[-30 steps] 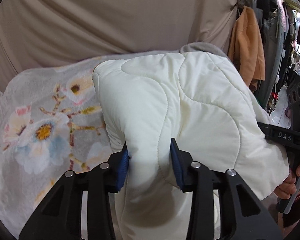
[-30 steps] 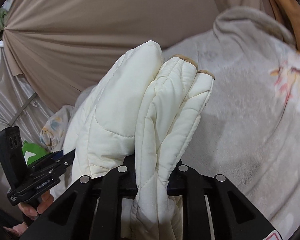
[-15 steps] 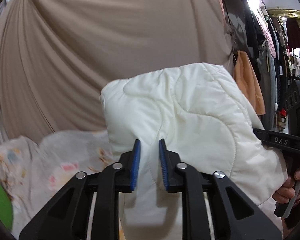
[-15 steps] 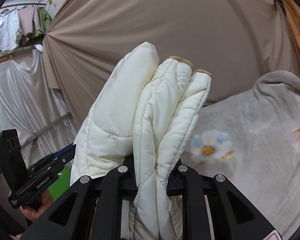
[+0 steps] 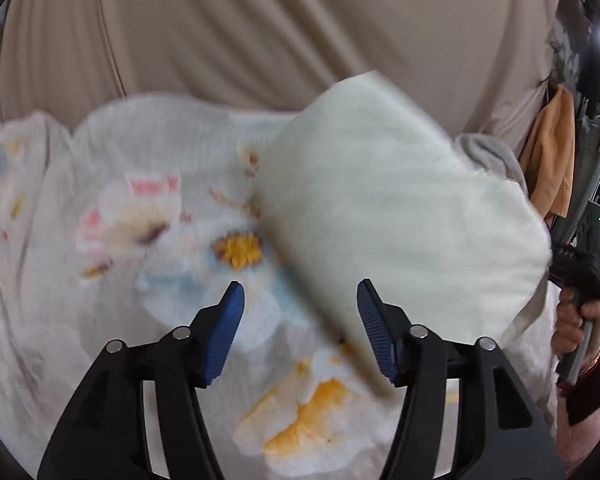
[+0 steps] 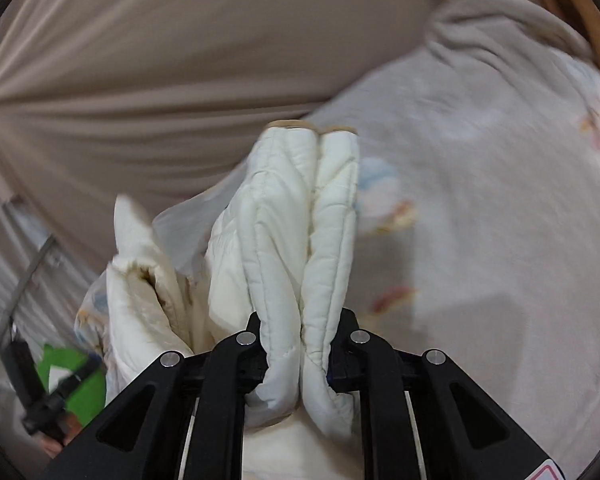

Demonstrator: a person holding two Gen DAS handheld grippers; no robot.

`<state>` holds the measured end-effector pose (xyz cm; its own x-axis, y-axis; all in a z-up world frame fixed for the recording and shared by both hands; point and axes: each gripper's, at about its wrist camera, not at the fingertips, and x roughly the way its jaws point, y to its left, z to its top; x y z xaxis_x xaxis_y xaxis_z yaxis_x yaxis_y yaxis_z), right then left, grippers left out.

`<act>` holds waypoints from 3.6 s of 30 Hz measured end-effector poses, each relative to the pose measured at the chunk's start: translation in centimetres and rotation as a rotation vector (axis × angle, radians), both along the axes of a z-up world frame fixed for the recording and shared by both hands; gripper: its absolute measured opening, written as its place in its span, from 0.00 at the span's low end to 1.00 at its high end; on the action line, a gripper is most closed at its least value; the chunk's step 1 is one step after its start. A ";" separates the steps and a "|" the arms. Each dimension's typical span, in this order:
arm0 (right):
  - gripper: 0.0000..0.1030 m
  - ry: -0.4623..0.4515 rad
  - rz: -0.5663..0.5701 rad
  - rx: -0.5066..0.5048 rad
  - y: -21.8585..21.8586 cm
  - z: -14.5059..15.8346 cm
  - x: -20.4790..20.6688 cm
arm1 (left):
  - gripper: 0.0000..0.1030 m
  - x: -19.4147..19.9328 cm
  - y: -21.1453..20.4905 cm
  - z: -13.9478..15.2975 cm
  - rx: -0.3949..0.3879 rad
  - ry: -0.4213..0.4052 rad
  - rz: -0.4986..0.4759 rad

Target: Fold large clothes

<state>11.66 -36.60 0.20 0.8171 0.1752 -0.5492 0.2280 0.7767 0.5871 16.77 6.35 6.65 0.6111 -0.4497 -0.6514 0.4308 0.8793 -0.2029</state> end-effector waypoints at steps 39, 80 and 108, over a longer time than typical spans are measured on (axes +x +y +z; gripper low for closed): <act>0.11 -0.001 0.480 -0.163 10.3 11.0 6.8 | 0.86 -9.2 -9.8 0.5 0.057 -0.203 -0.215; 0.16 0.277 0.084 -0.422 3.5 -2.5 10.1 | 0.39 5.4 10.5 -6.8 -0.051 0.100 0.337; 0.03 0.113 0.441 -0.228 15.0 -2.3 8.5 | 0.13 -4.1 -3.8 6.7 -0.247 -0.162 -0.010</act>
<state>20.15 -21.64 -2.05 0.6259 0.3554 -0.6942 -0.0985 0.9190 0.3817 12.68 2.57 13.34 0.6928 -0.5891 -0.4159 0.4837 0.8074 -0.3378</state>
